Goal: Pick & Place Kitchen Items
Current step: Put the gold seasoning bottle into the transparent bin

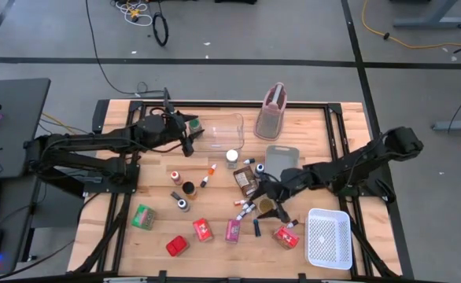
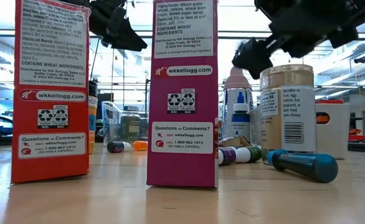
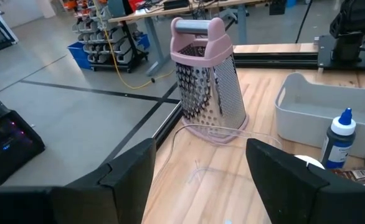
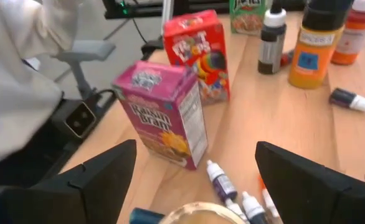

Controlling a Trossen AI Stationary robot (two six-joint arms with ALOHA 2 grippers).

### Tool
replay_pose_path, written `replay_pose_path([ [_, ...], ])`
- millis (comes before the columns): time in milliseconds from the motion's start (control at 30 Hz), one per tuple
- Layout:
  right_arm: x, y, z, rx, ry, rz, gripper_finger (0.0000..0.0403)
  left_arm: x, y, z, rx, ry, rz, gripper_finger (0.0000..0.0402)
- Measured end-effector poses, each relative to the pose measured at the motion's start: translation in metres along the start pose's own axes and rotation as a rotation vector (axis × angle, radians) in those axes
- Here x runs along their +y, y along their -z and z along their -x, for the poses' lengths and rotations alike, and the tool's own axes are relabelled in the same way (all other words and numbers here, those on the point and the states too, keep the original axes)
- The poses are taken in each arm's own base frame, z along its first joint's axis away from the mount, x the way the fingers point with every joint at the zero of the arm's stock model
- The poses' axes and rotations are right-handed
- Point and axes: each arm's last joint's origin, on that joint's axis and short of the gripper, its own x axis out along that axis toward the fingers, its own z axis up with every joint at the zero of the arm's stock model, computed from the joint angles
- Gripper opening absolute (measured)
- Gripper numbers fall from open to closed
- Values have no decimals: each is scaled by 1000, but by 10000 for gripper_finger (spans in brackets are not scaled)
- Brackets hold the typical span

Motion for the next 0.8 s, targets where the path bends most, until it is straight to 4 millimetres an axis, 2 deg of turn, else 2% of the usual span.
replay_pose_path([
  [333, 5, 18, -5, 147, 77, -5, 343, 0, 0, 0, 0, 0, 0, 261],
  [600, 6, 22, -4, 185, 91, -2, 343, 0, 0, 0, 0, 0, 0, 261],
  [800, 6, 25, -4, 216, 101, -15, 310, 0, 0, 0, -1, 0, 0, 261],
])
